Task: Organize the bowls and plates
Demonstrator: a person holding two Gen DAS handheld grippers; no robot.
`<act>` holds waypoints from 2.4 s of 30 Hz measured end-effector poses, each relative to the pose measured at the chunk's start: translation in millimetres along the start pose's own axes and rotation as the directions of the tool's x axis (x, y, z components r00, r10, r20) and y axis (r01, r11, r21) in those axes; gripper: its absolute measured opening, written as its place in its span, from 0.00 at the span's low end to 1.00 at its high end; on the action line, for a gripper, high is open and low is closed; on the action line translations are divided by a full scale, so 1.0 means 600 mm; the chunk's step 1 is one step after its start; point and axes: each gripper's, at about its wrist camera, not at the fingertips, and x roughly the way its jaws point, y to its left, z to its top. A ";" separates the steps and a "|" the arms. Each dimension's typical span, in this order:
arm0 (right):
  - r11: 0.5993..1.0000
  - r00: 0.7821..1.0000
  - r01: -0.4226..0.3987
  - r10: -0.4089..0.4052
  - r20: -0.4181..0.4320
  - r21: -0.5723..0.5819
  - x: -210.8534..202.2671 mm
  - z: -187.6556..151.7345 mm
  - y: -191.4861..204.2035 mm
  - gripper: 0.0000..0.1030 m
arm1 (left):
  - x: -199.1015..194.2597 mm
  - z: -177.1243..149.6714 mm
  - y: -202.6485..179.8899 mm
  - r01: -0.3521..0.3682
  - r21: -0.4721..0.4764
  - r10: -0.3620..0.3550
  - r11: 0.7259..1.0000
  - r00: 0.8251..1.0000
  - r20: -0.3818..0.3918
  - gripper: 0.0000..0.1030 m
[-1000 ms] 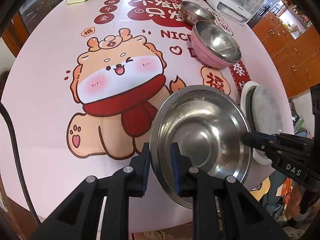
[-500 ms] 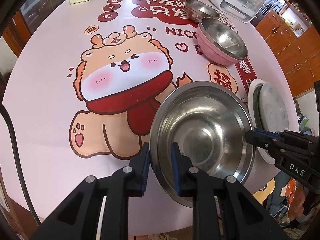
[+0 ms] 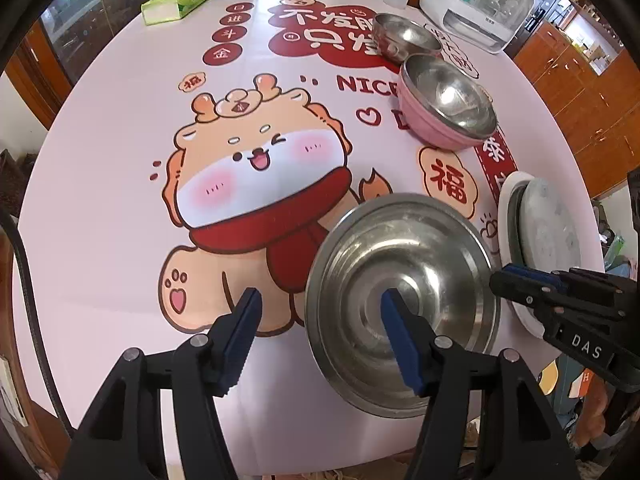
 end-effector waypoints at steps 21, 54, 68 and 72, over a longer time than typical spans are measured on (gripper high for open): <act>1.000 0.994 -0.018 0.019 0.104 -0.005 -0.077 0.011 -0.009 0.20 | -0.080 0.053 -0.049 0.025 0.047 -0.031 0.999 0.991 0.128 0.65; 0.995 0.901 -0.009 -0.037 0.431 0.104 -0.279 0.226 -0.118 0.37 | -0.189 0.324 -0.128 -0.026 0.172 -0.039 0.985 0.931 0.364 0.76; 0.981 0.976 -0.054 0.012 0.218 0.188 -0.109 0.280 -0.171 0.38 | 0.021 0.367 -0.133 0.026 0.148 -0.045 0.989 0.991 0.129 0.76; 0.971 0.987 -0.077 0.043 0.152 0.227 -0.061 0.282 -0.186 0.38 | 0.076 0.366 -0.128 0.046 0.138 -0.054 0.989 0.997 0.051 0.76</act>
